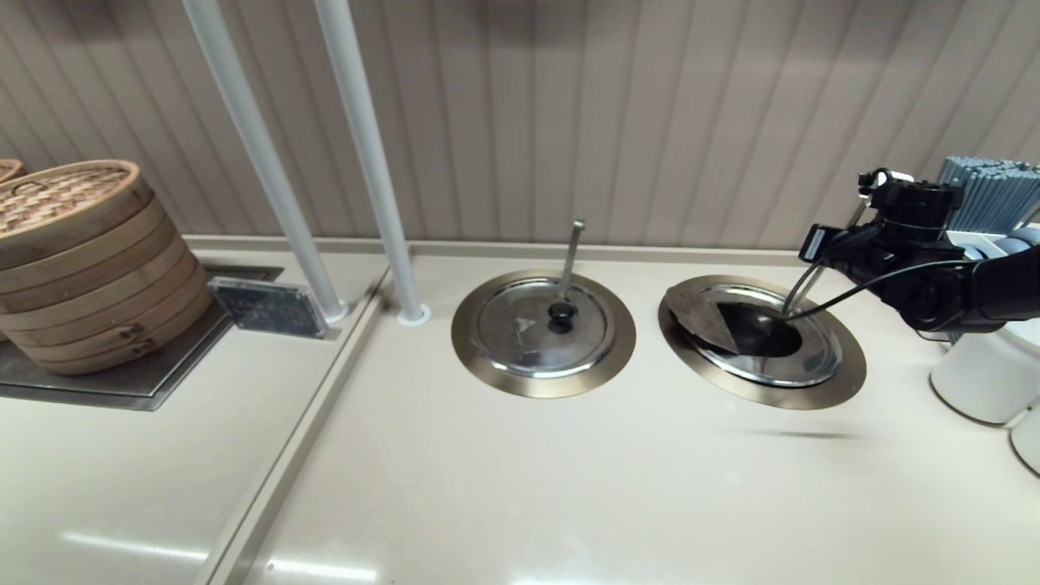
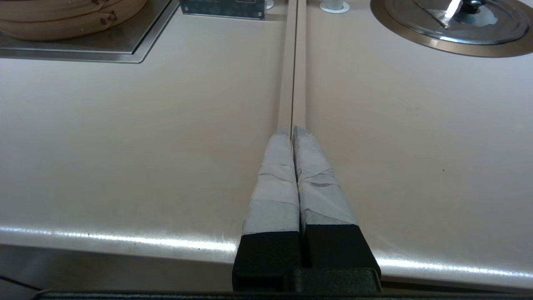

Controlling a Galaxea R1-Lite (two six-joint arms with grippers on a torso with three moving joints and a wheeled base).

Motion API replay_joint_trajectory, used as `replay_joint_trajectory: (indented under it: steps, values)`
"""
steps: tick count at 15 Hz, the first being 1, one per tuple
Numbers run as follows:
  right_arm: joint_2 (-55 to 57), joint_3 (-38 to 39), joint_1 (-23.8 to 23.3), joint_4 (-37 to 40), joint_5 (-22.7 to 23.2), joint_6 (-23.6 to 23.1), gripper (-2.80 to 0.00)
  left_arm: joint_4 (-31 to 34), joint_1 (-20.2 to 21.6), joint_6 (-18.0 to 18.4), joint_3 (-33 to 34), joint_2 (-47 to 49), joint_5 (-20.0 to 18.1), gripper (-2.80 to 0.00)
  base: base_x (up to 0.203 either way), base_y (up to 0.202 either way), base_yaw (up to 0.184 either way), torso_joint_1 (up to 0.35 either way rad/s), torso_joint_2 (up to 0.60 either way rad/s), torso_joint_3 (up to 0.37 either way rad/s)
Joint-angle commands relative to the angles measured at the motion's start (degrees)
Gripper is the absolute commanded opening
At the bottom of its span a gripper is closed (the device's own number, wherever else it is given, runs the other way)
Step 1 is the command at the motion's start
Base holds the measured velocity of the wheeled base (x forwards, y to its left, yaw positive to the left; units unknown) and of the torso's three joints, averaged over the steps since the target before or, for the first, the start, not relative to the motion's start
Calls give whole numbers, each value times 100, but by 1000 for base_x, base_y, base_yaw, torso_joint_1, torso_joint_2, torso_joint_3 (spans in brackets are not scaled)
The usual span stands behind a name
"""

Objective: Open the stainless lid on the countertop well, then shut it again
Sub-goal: Stir with a spoon

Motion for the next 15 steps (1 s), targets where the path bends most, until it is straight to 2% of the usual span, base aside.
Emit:
replay_joint_trajectory:
  steps: [1,3,7,10,13,15]
  values:
    - [196,-115,25,-53,0,83,-280,-1,1,2,1,0,0,-280,0,0,0,0,0,0]
    - [186,-108,122,-124,28,371,-280,-1,1,2,1,0,0,-280,0,0,0,0,0,0]
    - [-22,63,276,-126,82,534,-280,1,1,2,1,0,0,-280,0,0,0,0,0,0]
    - [-503,613,303,-119,501,497,-280,-1,1,2,1,0,0,-280,0,0,0,0,0,0]
    - [-633,876,174,-98,590,-319,-280,2,1,2,1,0,0,-280,0,0,0,0,0,0]
    - [-471,856,73,-84,548,-542,-280,-1,1,2,1,0,0,-280,0,0,0,0,0,0]
